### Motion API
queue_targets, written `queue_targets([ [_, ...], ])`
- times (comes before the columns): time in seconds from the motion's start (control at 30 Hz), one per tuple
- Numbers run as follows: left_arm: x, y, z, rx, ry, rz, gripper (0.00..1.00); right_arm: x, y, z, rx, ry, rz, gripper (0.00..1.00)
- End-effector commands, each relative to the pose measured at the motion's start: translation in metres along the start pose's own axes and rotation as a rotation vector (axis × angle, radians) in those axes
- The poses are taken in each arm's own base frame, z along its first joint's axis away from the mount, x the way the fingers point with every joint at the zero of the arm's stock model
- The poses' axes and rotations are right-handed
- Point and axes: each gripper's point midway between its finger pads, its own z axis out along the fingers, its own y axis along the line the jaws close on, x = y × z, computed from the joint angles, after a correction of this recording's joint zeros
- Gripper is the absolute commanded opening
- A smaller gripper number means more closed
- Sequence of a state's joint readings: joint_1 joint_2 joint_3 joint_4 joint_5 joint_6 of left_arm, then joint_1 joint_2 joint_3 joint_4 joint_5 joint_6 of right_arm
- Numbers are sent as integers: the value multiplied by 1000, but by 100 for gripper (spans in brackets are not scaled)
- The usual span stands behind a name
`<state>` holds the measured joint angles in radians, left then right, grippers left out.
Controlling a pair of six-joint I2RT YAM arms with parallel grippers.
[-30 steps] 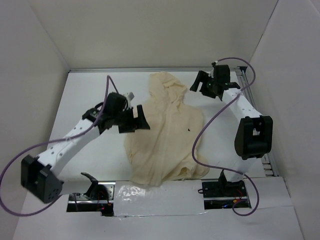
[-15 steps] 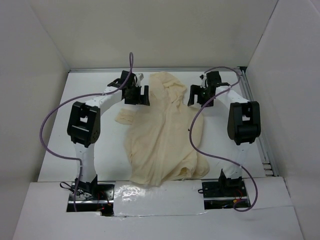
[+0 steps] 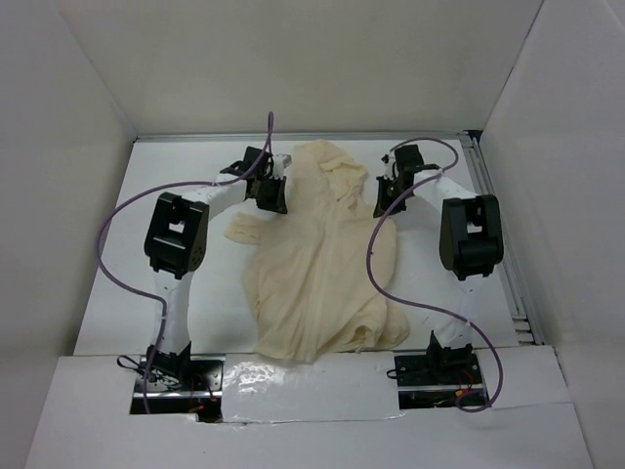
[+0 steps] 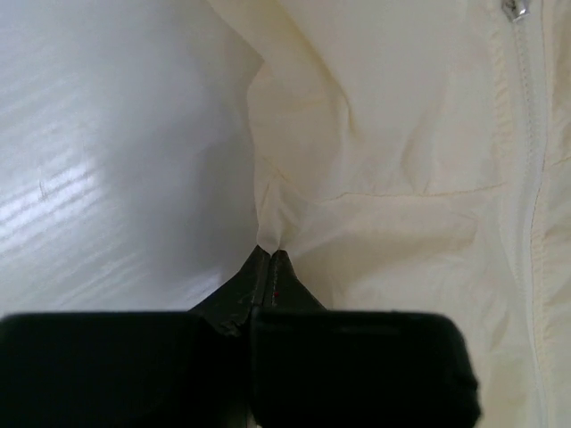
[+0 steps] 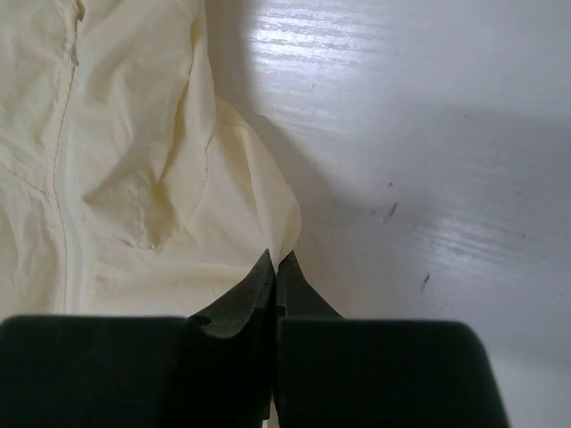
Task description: Zip up the jacket
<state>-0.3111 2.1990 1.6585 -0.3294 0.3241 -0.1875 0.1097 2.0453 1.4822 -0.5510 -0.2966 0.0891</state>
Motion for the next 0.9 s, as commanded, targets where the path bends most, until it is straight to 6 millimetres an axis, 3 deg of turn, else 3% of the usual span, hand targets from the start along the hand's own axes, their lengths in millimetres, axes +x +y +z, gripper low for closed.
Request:
queue_targets([
  [0.0, -53, -24, -63, 52, -192, 36, 0, -42, 20, -61, 6, -219, -27, 0],
  [0.07, -65, -30, -92, 39, -270, 35, 0, -60, 26, -91, 27, -343, -23, 0],
  [0.1, -85, -45, -133, 39, -370, 64, 0, -59, 30, -104, 24, -377, -35, 0],
  [0.13, -87, -50, -147, 34, -413, 79, 0, -71, 45, -143, 12, -483, -69, 0],
  [0.17, -94, -60, -168, 35, -465, 94, 0, -72, 51, -159, 15, -521, -85, 0],
  [0.2, -102, -79, -211, 42, -554, 126, 0, -71, 68, -192, 6, -597, -124, 0],
  [0.23, -107, -89, -233, 44, -606, 152, 0, -71, 75, -210, 14, -641, -134, 0],
  [0.27, -113, -106, -277, 36, -702, 179, 0, -68, 86, -250, 28, -738, -158, 0],
  [0.33, -115, -124, -323, 29, -792, 204, 0, -58, 98, -286, 32, -800, -177, 0],
  [0.37, -110, -140, -365, 30, -868, 222, 0, -54, 102, -306, 39, -841, -181, 0],
  [0.4, -107, -152, -387, 40, -910, 243, 0, -42, 120, -347, 1, -920, -216, 0],
  [0.43, -105, -168, -412, 59, -961, 280, 0, -35, 128, -369, -16, -968, -234, 0],
  [0.47, -96, -182, -456, 70, -1051, 310, 0, -30, 139, -398, -45, -1029, -257, 0],
  [0.5, -92, -195, -489, 90, -1115, 331, 0, -13, 145, -435, -69, -1103, -287, 0],
  [0.53, -85, -206, -512, 119, -1150, 347, 0, -3, 155, -457, -109, -1142, -308, 0],
  [0.57, -68, -219, -549, 155, -1216, 388, 0, 17, 169, -503, -185, -1230, -363, 0],
  [0.6, -56, -237, -579, 217, -1263, 435, 0, 29, 174, -519, -214, -1253, -395, 0],
  [0.63, -46, -246, -597, 252, -1292, 466, 0, 40, 179, -538, -249, -1290, -414, 0],
  [0.67, -27, -260, -619, 304, -1323, 528, 0, 59, 185, -569, -299, -1353, -453, 0],
  [0.7, -20, -267, -640, 323, -1358, 548, 0, 67, 185, -582, -312, -1380, -455, 0],
  [0.8, -13, -275, -663, 332, -1381, 574, 0, 83, 184, -614, -324, -1461, -453, 0],
  [0.87, -22, -275, -653, 340, -1350, 566, 0, 75, 183, -611, -311, -1458, -425, 0],
])
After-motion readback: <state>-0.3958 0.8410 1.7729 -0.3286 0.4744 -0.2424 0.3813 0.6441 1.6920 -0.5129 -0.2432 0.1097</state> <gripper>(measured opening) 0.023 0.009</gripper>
